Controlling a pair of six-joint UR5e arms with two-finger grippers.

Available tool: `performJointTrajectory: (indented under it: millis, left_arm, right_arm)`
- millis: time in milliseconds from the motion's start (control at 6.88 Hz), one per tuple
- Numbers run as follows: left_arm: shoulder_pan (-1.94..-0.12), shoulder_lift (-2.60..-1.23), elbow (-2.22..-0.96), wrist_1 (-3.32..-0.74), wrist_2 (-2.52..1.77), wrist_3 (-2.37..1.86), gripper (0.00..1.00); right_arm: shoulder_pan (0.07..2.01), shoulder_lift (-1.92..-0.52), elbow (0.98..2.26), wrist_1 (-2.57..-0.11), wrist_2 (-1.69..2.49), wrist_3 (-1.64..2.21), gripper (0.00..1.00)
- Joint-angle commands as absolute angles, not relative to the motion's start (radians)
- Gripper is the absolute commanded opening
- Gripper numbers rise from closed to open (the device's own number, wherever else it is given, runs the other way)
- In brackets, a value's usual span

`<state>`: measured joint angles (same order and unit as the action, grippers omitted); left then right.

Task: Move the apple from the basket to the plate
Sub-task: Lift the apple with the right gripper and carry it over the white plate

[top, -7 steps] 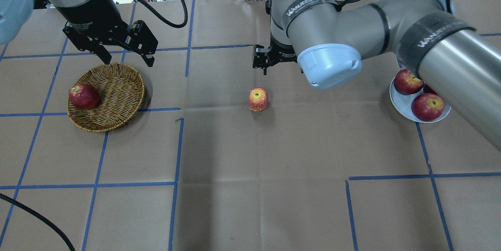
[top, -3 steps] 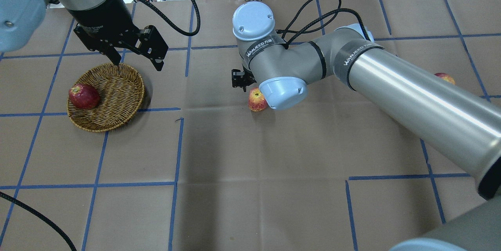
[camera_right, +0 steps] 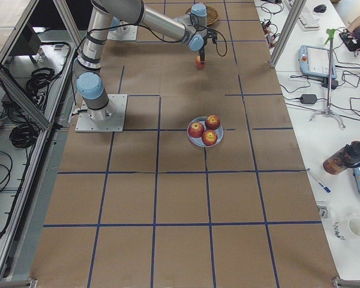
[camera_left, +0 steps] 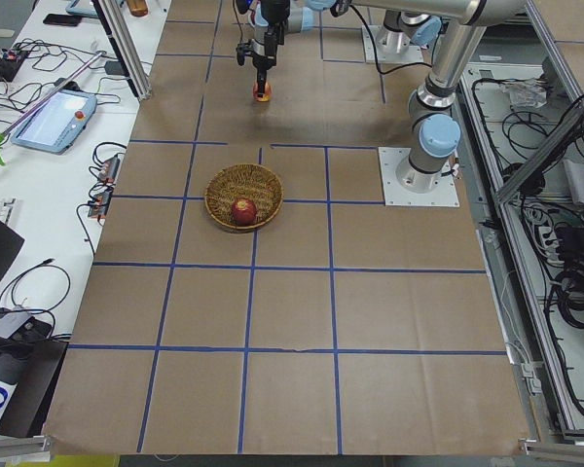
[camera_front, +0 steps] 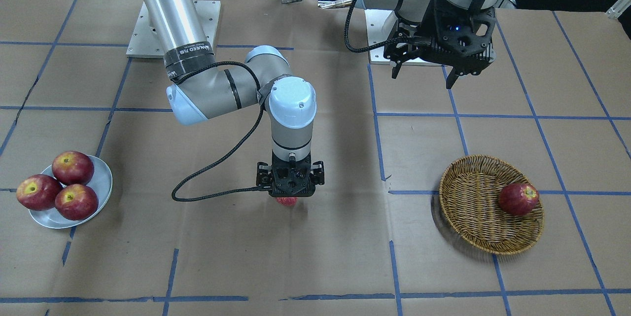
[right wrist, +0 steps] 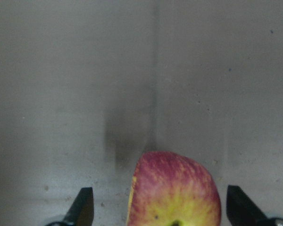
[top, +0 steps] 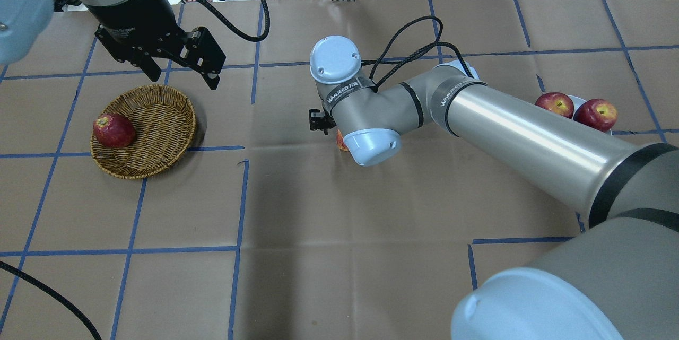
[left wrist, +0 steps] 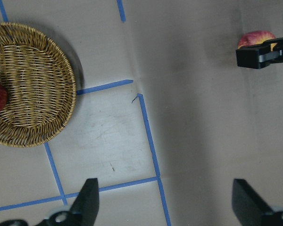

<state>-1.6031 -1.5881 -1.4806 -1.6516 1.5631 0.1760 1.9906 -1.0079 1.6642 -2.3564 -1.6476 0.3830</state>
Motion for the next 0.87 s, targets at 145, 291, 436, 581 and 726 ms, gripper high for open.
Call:
performJointTrajectory:
  millis: [145, 291, 436, 581, 726]
  left_arm:
    - [-1.605, -1.612, -1.500, -1.576, 1.560, 0.167, 0.99]
    - [-1.606, -1.606, -1.506, -1.580, 1.563, 0.172, 0.99]
    - [-1.605, -1.611, -1.505, -1.578, 1.563, 0.172, 0.99]
    - [-1.605, -1.609, -1.506, -1.582, 1.563, 0.173, 0.99]
    - [-1.605, -1.608, -1.506, -1.583, 1.563, 0.175, 0.99]
  right_arm:
    - [1.991, -1.003, 1.680, -2.379, -1.652, 0.377, 0.63]
    - [1.988, -1.015, 1.677, -2.379, -1.652, 0.377, 0.59]
    - [1.983, -1.047, 1.674, -2.372, -1.651, 0.376, 0.57]
    - [1.964, -1.118, 1.671, -2.312, -1.648, 0.374, 0.57]
    - [1.936, -1.193, 1.664, -2.225, -1.647, 0.373, 0.57]
